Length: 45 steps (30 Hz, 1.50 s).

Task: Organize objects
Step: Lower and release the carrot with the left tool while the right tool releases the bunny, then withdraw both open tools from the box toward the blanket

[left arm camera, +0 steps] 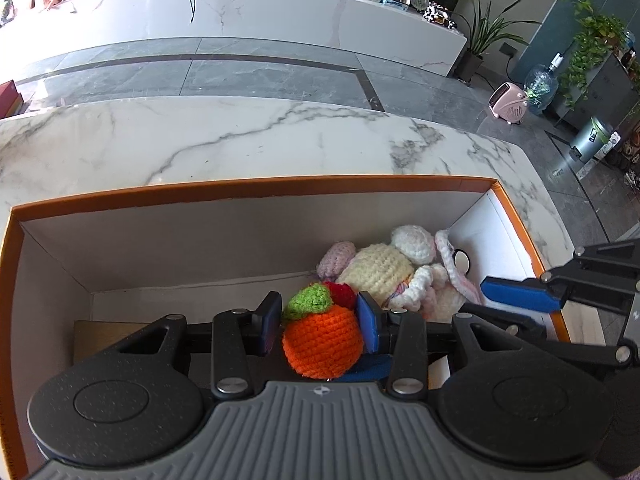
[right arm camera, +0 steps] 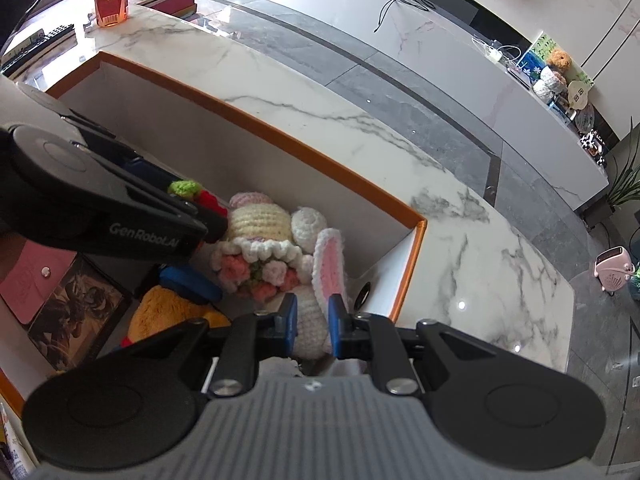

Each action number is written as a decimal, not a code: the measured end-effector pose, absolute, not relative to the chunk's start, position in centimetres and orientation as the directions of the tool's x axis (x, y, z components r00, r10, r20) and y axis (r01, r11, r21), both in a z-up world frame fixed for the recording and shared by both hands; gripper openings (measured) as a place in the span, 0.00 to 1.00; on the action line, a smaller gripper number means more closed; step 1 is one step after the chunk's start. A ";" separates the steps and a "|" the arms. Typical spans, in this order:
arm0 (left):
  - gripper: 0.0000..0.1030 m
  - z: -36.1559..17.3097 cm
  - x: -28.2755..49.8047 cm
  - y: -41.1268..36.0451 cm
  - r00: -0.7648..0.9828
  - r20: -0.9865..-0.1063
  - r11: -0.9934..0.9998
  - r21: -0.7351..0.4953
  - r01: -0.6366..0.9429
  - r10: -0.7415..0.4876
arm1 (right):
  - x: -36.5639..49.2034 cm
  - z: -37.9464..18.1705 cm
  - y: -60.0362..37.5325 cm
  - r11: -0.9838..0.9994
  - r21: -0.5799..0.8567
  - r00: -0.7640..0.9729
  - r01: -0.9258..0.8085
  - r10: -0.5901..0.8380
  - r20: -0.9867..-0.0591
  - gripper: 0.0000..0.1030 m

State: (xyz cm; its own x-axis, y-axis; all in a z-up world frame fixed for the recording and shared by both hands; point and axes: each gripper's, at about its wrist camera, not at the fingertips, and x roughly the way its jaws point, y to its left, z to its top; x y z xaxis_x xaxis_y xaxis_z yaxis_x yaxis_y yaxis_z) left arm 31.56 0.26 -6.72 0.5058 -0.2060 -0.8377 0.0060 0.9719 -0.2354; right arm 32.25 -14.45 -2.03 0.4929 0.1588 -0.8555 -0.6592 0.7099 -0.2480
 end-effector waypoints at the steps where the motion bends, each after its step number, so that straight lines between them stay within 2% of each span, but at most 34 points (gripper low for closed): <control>1: 0.46 -6.8 31.6 0.3 0.504 -0.838 0.971 -0.240 0.003 -0.209 | 32.2 -2.1 -14.5 0.710 -0.247 0.492 -0.660 0.159 -0.856 0.15; 5: 0.50 -7.0 31.5 0.8 0.503 -0.835 0.966 -0.260 -0.006 -0.222 | 31.9 -2.4 -14.5 0.710 -0.235 0.483 -0.664 0.167 -0.860 0.15; 6: 0.53 -6.9 31.4 0.9 0.509 -0.831 0.965 -0.262 -0.003 -0.224 | 31.8 -2.3 -14.6 0.710 -0.233 0.482 -0.665 0.169 -0.860 0.16; 8: 0.66 -6.5 31.1 1.2 0.523 -0.821 0.962 -0.271 -0.005 -0.229 | 31.8 -2.2 -14.6 0.710 -0.231 0.484 -0.665 0.174 -0.858 0.16; 10: 0.67 -6.0 30.7 1.4 0.538 -0.810 0.959 -0.282 -0.010 -0.233 | 31.6 -2.0 -14.7 0.712 -0.228 0.487 -0.665 0.181 -0.855 0.16; 12: 0.64 -5.5 30.2 1.7 0.544 -0.805 0.958 -0.287 -0.010 -0.236 | 31.5 -1.8 -14.8 0.714 -0.225 0.490 -0.663 0.186 -0.852 0.16; 14: 0.41 -5.1 29.8 1.9 0.544 -0.807 0.959 -0.283 -0.014 -0.230 | 31.5 -1.7 -14.9 0.716 -0.223 0.491 -0.662 0.189 -0.850 0.16; 16: 0.33 -5.2 29.9 2.1 0.538 -0.814 0.960 -0.279 -0.028 -0.221 | 31.4 -1.7 -15.0 0.716 -0.223 0.492 -0.662 0.191 -0.850 0.16; 26: 0.32 -7.2 32.0 2.9 0.535 -0.831 0.961 -0.249 -0.117 -0.151 | 31.2 -2.1 -15.0 0.712 -0.220 0.485 -0.667 0.190 -0.854 0.16; 31: 0.32 -8.1 32.3 2.9 0.517 -0.835 0.954 -0.281 -0.109 -0.187 | 31.5 -2.5 -14.9 0.716 -0.215 0.480 -0.665 0.188 -0.857 0.16; 34: 0.29 -8.2 32.6 2.8 0.479 -0.841 0.935 -0.339 -0.103 -0.253 | 31.8 -2.9 -14.8 0.717 -0.214 0.475 -0.663 0.182 -0.861 0.16; 45: 0.29 -7.3 31.5 2.3 0.495 -0.842 0.952 -0.294 -0.086 -0.215 | 31.5 -2.7 -14.4 0.725 -0.207 0.478 -0.656 0.187 -0.858 0.16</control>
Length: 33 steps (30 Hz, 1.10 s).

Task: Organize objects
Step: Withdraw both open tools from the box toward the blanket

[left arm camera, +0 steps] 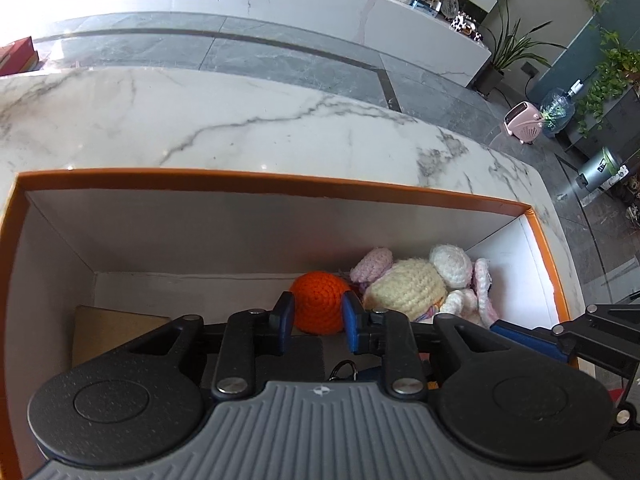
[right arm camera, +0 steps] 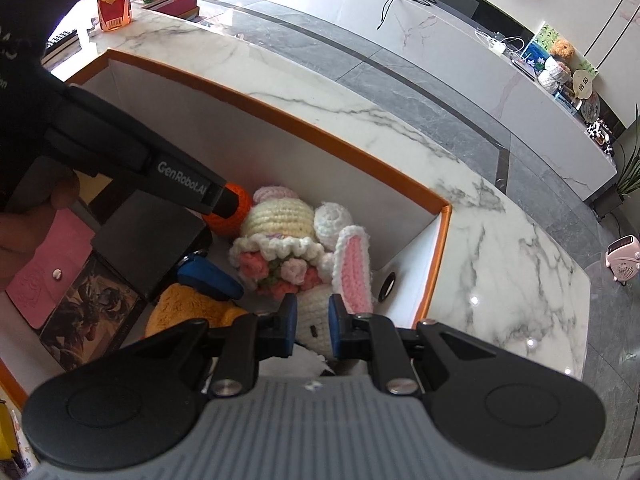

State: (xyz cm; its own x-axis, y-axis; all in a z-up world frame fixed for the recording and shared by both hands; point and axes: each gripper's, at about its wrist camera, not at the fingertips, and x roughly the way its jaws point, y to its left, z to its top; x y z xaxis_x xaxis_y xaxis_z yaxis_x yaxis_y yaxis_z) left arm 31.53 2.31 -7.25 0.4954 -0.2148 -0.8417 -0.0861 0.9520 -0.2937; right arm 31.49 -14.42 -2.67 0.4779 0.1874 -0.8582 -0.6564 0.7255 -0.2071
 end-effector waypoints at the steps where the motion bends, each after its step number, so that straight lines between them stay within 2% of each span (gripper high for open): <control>1: 0.29 -6.9 31.2 2.4 0.500 -0.840 0.955 -0.287 -0.082 -0.209 | 31.3 -2.4 -14.5 0.727 -0.207 0.481 -0.655 0.191 -0.856 0.16; 9: 0.29 -2.1 26.5 1.1 0.565 -0.794 0.970 -0.236 0.054 -0.224 | 28.3 0.1 -15.5 0.775 -0.141 0.505 -0.616 0.252 -0.825 0.16; 15: 0.29 1.0 21.0 -0.4 0.609 -0.751 0.967 -0.199 0.162 -0.256 | 23.6 2.5 -16.6 0.823 -0.090 0.570 -0.560 0.304 -0.763 0.16; 21: 0.29 2.2 16.2 -1.0 0.619 -0.735 0.961 -0.190 0.201 -0.275 | 17.4 4.3 -18.5 0.843 -0.068 0.625 -0.533 0.339 -0.704 0.19; 25: 0.29 1.7 13.0 -1.3 0.605 -0.750 0.962 -0.173 0.210 -0.267 | 14.0 3.9 -19.3 0.846 -0.033 0.609 -0.532 0.356 -0.709 0.21; 33: 0.29 -0.6 8.5 -1.6 0.561 -0.802 0.975 -0.113 0.192 -0.204 | 9.1 -0.5 -19.6 0.860 -0.010 0.553 -0.510 0.318 -0.770 0.23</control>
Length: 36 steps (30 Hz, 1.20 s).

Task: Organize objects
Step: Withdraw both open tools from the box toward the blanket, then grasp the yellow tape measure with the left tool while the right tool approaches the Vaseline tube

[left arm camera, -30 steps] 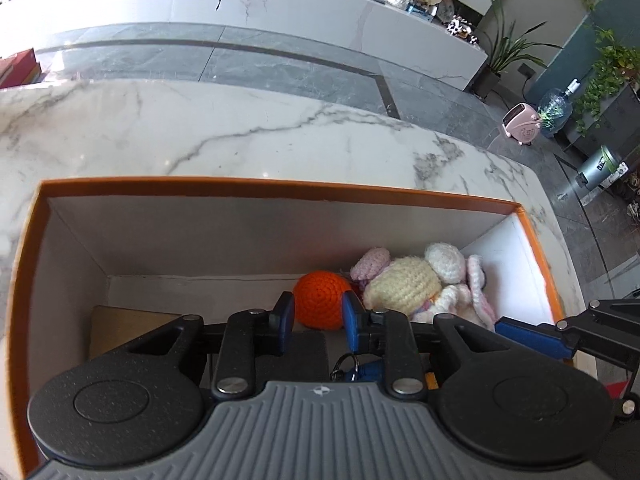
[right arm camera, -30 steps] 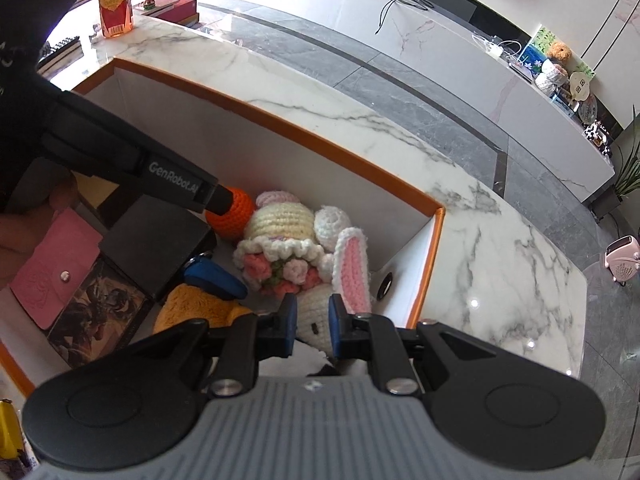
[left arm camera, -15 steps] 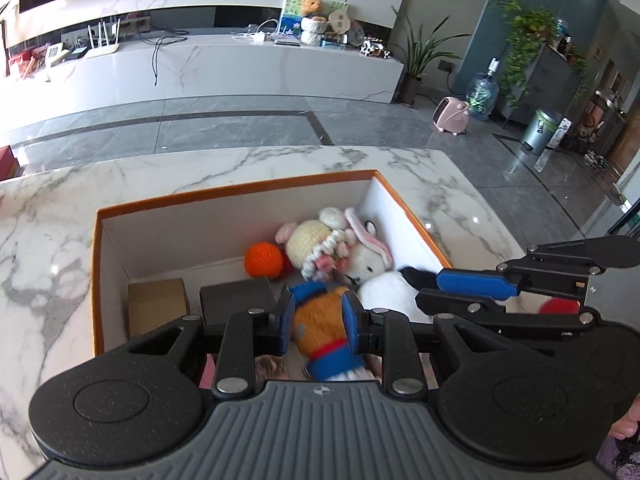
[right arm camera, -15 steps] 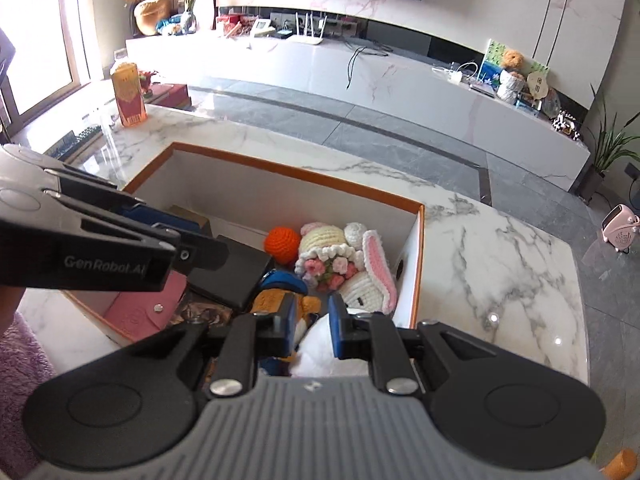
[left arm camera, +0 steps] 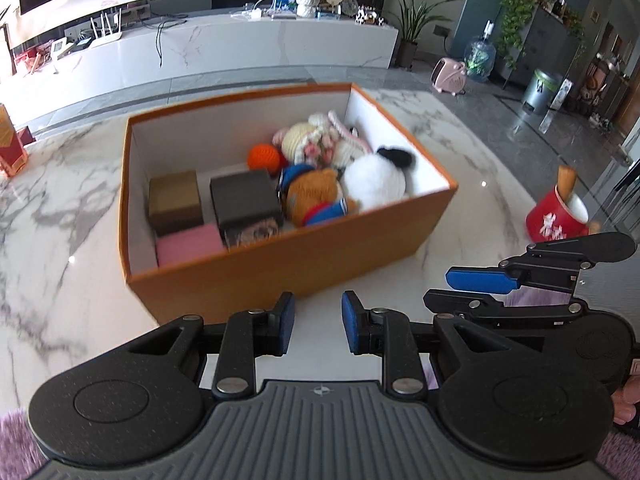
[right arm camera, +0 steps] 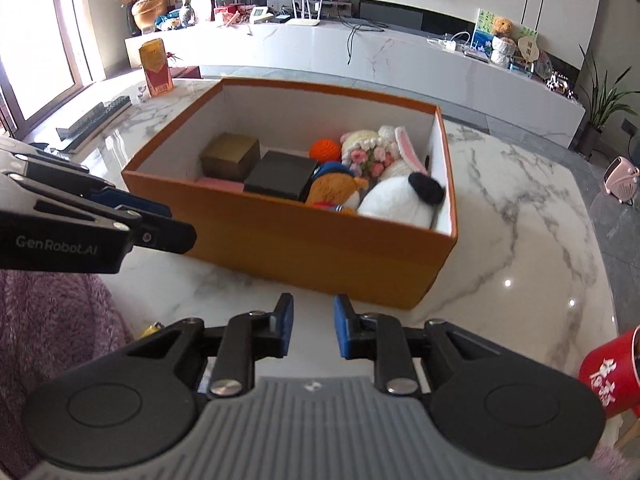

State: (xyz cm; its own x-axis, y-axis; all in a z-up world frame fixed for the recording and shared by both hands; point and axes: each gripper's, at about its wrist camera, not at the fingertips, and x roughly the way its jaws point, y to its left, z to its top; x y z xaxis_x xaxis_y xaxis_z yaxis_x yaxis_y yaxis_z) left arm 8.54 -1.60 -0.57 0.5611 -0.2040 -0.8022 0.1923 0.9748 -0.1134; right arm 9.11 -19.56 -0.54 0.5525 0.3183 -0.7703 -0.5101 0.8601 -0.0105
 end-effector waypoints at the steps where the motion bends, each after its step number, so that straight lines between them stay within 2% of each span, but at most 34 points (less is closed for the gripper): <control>1: 0.29 -1.0 8.0 -1.7 0.554 -0.810 0.976 -0.101 0.194 -0.194 | 8.6 -1.1 -19.5 0.860 -0.002 0.541 -0.511 0.320 -0.778 0.23; 7: 0.29 -3.0 5.3 -2.0 0.500 -0.854 0.978 -0.049 0.204 -0.147 | 6.4 -3.0 -19.3 0.845 0.001 0.499 -0.534 0.316 -0.807 0.26; 11: 0.36 -3.8 3.9 -2.0 0.468 -0.873 0.976 -0.037 0.216 -0.137 | 6.1 -3.6 -20.1 0.854 0.022 0.489 -0.520 0.319 -0.812 0.29; 15: 0.40 -4.5 2.9 -2.0 0.444 -0.889 0.974 -0.011 0.224 -0.112 | 5.8 -4.8 -20.5 0.860 0.036 0.462 -0.509 0.308 -0.832 0.29; 18: 0.46 -5.3 2.6 -2.3 0.419 -0.901 0.971 -0.005 0.240 -0.108 | 5.6 -5.6 -20.5 0.854 0.049 0.430 -0.518 0.310 -0.848 0.30; 20: 0.55 -5.8 2.6 -2.6 0.415 -0.905 0.968 0.016 0.249 -0.091 | 5.5 -5.8 -20.4 0.849 0.046 0.425 -0.526 0.309 -0.851 0.32; 23: 0.60 -6.8 3.0 -2.9 0.406 -0.911 0.971 0.024 0.239 -0.077 | 5.3 -5.9 -20.4 0.846 0.048 0.422 -0.531 0.314 -0.851 0.34; 31: 0.61 -9.3 4.4 -3.0 0.370 -0.929 0.975 0.065 0.213 -0.019 | 5.0 -6.1 -19.6 0.830 0.033 0.418 -0.557 0.315 -0.852 0.39; 36: 0.64 -10.0 4.6 -2.5 0.360 -0.932 0.976 0.043 0.213 -0.037 | 5.1 -6.3 -19.4 0.822 0.031 0.410 -0.568 0.316 -0.856 0.40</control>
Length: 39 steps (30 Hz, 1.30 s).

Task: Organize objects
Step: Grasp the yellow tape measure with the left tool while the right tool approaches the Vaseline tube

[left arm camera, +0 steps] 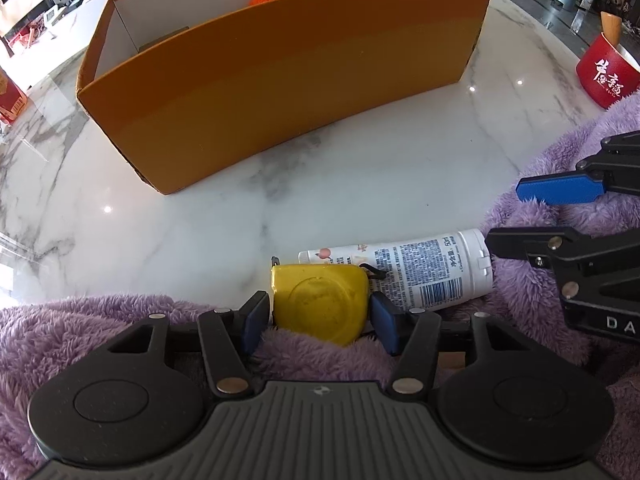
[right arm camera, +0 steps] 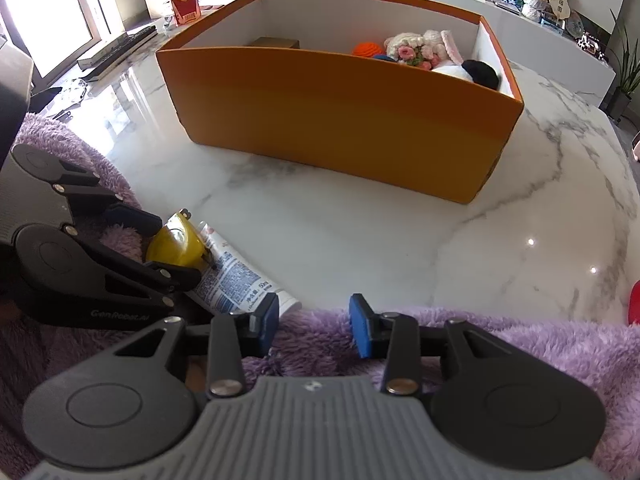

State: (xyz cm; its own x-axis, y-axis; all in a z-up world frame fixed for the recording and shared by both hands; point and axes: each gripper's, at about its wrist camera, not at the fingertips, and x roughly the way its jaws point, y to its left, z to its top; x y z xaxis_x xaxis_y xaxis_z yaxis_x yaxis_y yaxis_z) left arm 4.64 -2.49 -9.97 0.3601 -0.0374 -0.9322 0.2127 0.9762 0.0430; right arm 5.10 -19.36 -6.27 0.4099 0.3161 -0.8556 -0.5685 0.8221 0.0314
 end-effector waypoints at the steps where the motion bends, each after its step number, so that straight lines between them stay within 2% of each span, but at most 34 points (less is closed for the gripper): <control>1: 0.65 -10.0 4.6 -2.3 0.359 -0.932 0.977 0.033 0.209 -0.045 | 5.1 -6.3 -19.2 0.818 0.031 0.408 -0.574 0.318 -0.856 0.41; 11: 0.66 -10.7 5.5 -0.1 0.328 -0.930 0.980 -0.115 0.163 -0.164 | 4.3 -6.2 -17.3 0.735 0.018 0.375 -0.678 0.366 -0.852 0.43; 14: 0.65 -10.7 5.3 -0.1 0.332 -0.928 0.979 -0.116 0.167 -0.166 | 4.1 -6.4 -16.3 0.706 0.002 0.360 -0.708 0.363 -0.859 0.43; 17: 0.61 -10.6 5.4 0.1 0.335 -0.926 0.980 -0.130 0.151 -0.174 | 3.6 -6.6 -15.3 0.660 -0.045 0.358 -0.750 0.347 -0.867 0.43; 21: 0.60 -10.4 5.5 0.1 0.340 -0.925 0.981 -0.128 0.148 -0.172 | 3.1 -7.1 -14.0 0.595 -0.125 0.373 -0.794 0.315 -0.873 0.49; 26: 0.60 -10.4 5.4 0.0 0.339 -0.925 0.981 -0.127 0.146 -0.170 | 3.3 -8.5 -13.0 0.535 -0.168 0.360 -0.828 0.277 -0.891 0.49; 34: 0.60 -10.1 5.4 0.3 0.342 -0.923 0.981 -0.132 0.144 -0.174 | 3.9 -10.0 -12.2 0.486 -0.163 0.329 -0.859 0.279 -0.902 0.59; 39: 0.60 -9.7 5.1 0.8 0.374 -0.905 0.978 -0.166 0.128 -0.202 | 4.1 -10.2 -12.3 0.498 -0.151 0.327 -0.854 0.287 -0.900 0.57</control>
